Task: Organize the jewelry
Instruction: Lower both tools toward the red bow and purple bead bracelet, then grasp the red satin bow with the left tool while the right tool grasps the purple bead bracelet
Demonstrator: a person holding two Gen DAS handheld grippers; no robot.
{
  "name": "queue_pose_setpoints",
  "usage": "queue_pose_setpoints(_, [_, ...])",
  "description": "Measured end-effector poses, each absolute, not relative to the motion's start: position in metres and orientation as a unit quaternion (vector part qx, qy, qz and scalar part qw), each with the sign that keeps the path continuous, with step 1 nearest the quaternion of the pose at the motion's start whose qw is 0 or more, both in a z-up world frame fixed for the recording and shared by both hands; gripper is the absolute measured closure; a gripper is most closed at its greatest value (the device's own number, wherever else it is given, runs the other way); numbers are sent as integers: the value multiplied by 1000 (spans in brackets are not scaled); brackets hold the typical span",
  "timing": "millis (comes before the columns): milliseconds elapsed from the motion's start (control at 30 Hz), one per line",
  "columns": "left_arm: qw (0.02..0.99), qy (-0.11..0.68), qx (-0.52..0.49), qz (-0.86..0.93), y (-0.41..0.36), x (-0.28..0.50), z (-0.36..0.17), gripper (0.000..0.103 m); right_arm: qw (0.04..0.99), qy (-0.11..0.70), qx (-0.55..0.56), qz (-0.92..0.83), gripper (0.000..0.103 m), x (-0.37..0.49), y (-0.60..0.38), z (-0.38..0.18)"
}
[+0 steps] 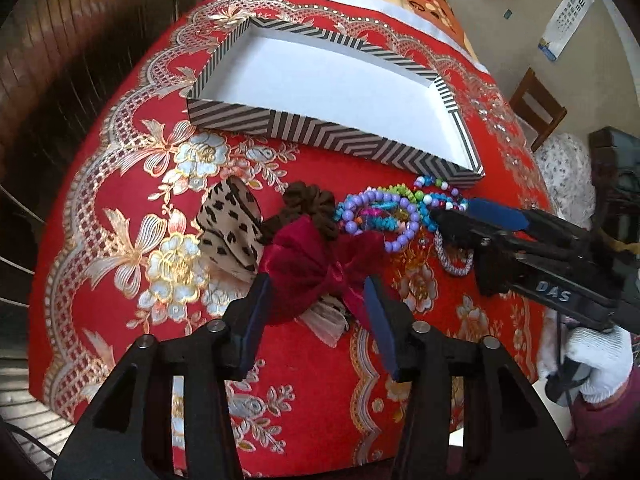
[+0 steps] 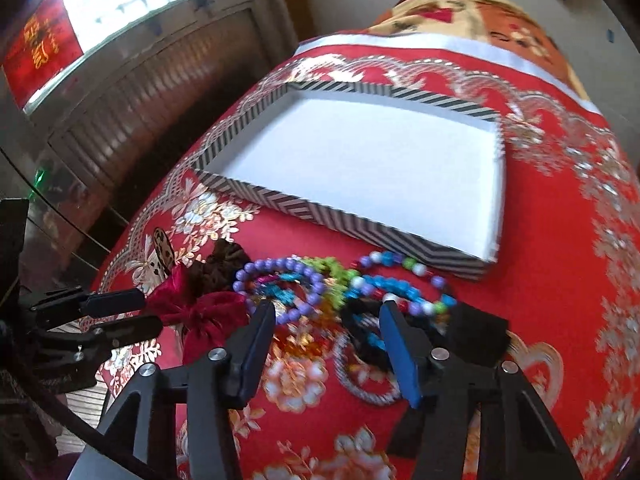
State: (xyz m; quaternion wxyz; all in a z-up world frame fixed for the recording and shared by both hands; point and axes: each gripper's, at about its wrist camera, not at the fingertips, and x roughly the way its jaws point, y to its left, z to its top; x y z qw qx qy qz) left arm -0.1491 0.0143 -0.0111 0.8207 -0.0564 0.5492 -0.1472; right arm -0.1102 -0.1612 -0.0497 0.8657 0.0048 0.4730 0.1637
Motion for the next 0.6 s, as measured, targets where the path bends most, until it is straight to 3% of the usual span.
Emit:
queue_pose_setpoints(33, [819,551,-55,-149,14,-147,-12,44,864,475,2,166,51,-108,-158,-52])
queue_pose_setpoints(200, [813,559,-70,-146,22,-137,-19,44,857,489,-10,166,53,-92,-150,-62])
queue_pose_setpoints(400, [801,574,-85,-149,22,-129,-30,45,850,502,-22,161,62,-78,-143,-75])
queue_pose_setpoints(467, [798,577,-81,-156,19,-129,-31,56,848,504,-21,162,68,-77,-142,-79])
queue_pose_setpoints(533, [798,577,-70,-160,14,-130,-32,80,845,509,-23,163,74,-77,-142,-84])
queue_pose_setpoints(600, [797,579,-58,-162,10,-130,-34,88,847,504,-25,168,79,-78,-141,-86])
